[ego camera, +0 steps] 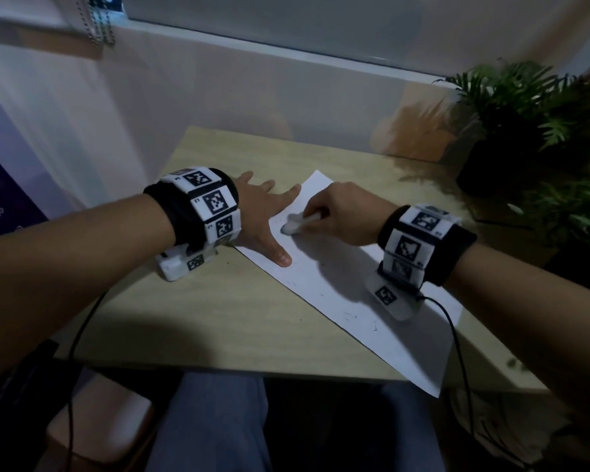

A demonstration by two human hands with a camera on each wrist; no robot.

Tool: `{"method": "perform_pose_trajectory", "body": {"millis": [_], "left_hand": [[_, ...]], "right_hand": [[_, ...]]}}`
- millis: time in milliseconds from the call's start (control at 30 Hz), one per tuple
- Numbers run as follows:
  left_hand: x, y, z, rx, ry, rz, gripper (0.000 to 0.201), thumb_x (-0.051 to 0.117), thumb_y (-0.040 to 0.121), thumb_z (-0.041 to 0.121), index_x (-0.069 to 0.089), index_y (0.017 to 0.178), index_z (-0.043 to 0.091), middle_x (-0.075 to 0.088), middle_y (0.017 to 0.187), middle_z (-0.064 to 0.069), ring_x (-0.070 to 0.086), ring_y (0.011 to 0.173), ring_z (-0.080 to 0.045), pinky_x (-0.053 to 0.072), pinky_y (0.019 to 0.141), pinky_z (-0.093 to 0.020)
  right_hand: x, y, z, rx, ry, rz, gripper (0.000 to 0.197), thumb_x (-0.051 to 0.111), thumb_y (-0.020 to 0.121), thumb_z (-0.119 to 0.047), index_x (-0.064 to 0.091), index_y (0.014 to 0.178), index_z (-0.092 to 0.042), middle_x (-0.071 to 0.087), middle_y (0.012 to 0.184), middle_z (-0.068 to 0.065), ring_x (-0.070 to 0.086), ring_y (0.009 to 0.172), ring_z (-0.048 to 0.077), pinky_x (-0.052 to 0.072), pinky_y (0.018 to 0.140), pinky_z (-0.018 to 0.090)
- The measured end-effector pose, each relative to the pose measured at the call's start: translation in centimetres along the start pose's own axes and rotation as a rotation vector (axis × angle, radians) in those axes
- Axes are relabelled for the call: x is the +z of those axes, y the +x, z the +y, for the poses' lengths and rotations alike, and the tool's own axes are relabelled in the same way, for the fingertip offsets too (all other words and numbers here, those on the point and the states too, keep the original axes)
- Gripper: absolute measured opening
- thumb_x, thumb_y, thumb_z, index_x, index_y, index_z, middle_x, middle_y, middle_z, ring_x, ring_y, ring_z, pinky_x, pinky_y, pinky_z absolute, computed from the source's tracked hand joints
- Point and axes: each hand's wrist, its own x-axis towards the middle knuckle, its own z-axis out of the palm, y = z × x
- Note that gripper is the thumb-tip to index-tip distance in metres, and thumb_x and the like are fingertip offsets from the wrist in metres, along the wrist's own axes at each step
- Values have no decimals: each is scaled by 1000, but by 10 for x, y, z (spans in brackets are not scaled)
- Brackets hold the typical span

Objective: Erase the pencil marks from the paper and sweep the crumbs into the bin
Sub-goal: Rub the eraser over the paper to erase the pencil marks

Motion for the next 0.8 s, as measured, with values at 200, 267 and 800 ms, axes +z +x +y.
{"method": "perform_pose_trajectory", "body": {"millis": [200,267,800], "left_hand": [[1,6,-3,14,4,4,149,37,42,110,-33,151,36,-3,169,-11,-9,156,-22,-13,124,-47],[3,8,-4,16,11,6,149,34,41,111,-34,150,36,-3,169,-10,-9,157,-21,-12,124,-48],[0,1,3,-33,11,12,139,44,55,104,-32,152,38,-4,170,-6,-8,156,-29,-6,123,-47]], "right_hand": [[-5,13,27,249,-99,109,57,54,95,-54,52,64,-5,52,63,11,49,60,28,34,53,30],[3,7,18,153,-90,102,55,52,96,-52,55,68,-5,57,66,8,51,62,27,36,56,32],[-6,21,12,118,-7,63,57,60,86,-65,68,78,-9,66,78,14,61,73,28,45,62,34]]}}
